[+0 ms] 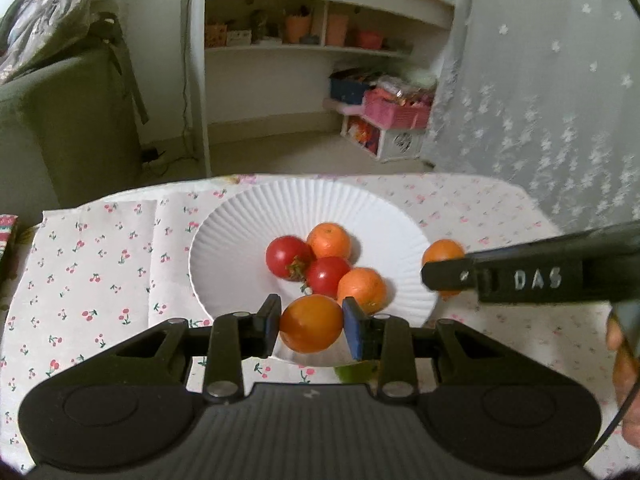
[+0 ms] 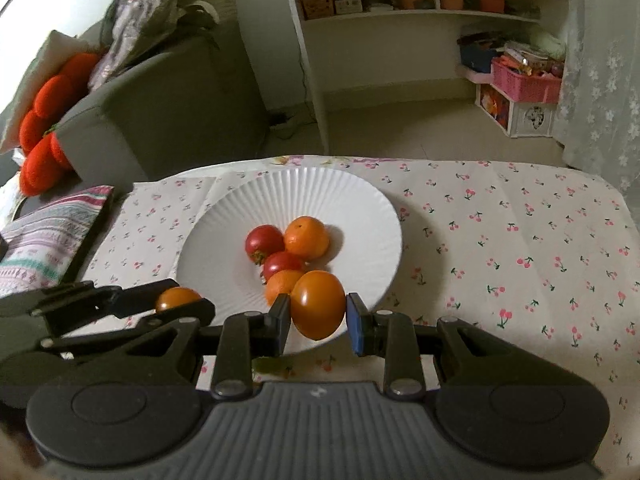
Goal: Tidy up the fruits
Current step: 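Carry both orange tomatoes over the white plate, then open both tools to drop the orange tomatoes onto the plate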
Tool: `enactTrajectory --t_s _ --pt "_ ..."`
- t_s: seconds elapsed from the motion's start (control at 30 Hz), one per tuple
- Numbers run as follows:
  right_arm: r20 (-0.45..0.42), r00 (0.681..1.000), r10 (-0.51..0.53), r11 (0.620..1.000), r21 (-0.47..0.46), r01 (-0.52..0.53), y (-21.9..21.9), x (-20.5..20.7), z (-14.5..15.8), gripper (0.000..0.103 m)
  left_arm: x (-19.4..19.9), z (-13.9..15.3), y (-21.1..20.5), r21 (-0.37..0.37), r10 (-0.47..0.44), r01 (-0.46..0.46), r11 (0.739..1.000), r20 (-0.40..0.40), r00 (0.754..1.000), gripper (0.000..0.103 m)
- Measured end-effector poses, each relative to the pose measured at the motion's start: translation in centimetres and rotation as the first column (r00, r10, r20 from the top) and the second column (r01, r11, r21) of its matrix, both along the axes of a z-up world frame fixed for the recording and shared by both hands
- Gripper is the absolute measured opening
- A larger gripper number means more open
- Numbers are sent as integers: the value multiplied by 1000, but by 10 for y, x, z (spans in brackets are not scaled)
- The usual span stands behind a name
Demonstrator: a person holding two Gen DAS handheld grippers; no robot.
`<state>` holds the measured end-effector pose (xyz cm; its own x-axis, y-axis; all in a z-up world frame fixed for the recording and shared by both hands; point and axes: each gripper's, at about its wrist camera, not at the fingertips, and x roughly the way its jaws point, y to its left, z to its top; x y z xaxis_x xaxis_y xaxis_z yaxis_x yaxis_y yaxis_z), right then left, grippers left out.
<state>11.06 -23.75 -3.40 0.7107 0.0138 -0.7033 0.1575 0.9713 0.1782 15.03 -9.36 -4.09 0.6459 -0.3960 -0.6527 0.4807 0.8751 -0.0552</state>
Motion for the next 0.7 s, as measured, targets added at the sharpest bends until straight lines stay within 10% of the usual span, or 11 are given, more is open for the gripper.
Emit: enactTrajectory --t_s 0.7 --pt "-23 999 -25 1000 -13 25 -4 17 -18 27 16 -18 2 8 -9 10 1000 -32 999 22"
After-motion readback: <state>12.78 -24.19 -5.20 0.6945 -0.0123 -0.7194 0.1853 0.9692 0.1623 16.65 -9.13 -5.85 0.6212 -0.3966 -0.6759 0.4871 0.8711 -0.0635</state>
